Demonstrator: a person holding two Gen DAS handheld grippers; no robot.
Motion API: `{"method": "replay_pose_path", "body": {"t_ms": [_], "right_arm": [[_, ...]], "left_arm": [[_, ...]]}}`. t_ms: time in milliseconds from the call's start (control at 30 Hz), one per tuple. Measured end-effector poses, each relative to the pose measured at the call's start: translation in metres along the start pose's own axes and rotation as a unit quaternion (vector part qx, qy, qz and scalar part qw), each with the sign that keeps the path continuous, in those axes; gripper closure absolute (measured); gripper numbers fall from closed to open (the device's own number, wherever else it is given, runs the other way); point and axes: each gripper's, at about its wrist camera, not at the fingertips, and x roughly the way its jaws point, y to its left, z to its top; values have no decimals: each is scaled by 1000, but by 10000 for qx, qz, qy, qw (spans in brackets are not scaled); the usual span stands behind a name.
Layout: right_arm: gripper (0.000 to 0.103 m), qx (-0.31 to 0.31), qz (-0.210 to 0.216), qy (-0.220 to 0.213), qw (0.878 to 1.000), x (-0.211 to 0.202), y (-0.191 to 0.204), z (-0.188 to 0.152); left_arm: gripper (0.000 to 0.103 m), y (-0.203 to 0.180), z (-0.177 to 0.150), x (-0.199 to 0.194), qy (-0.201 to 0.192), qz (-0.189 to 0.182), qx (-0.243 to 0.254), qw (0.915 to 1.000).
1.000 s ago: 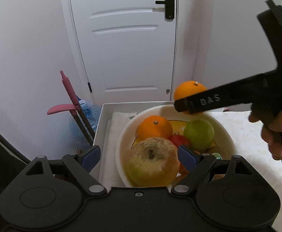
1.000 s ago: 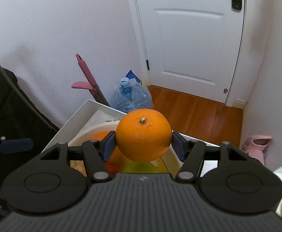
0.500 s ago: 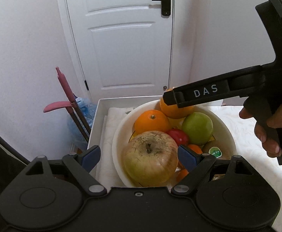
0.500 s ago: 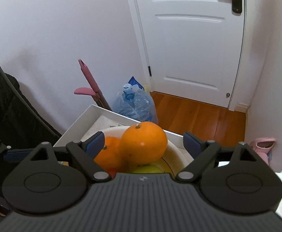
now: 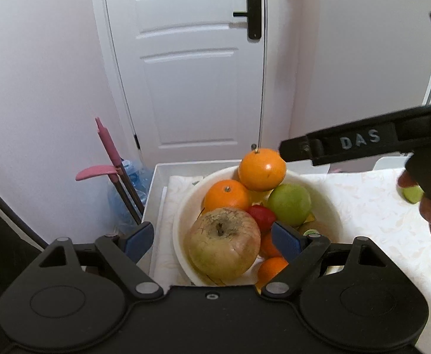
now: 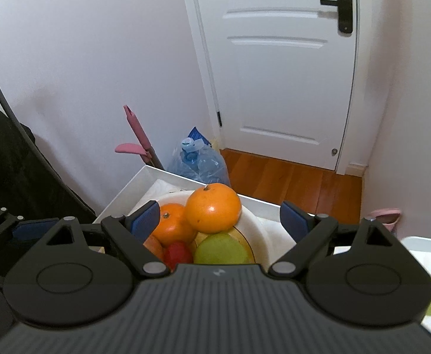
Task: Organize fruits
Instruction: 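Open the left gripper over the bowl while the right gripper releases the orange, then move both grippers back toward the green apple and last tomato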
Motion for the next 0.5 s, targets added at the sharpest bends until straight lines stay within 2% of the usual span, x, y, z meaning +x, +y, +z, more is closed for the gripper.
{"method": "replay_pose_path", "body": {"t_ms": [333, 500], "right_arm": [[0, -46, -301, -306, 9991, -87, -6, -14], [0, -39, -512, -435, 9977, -126, -16, -32]], "left_arm": [[12, -28, 3, -50, -256, 210, -145, 9993], [6, -50, 1, -67, -326, 277, -100, 9990]]}}
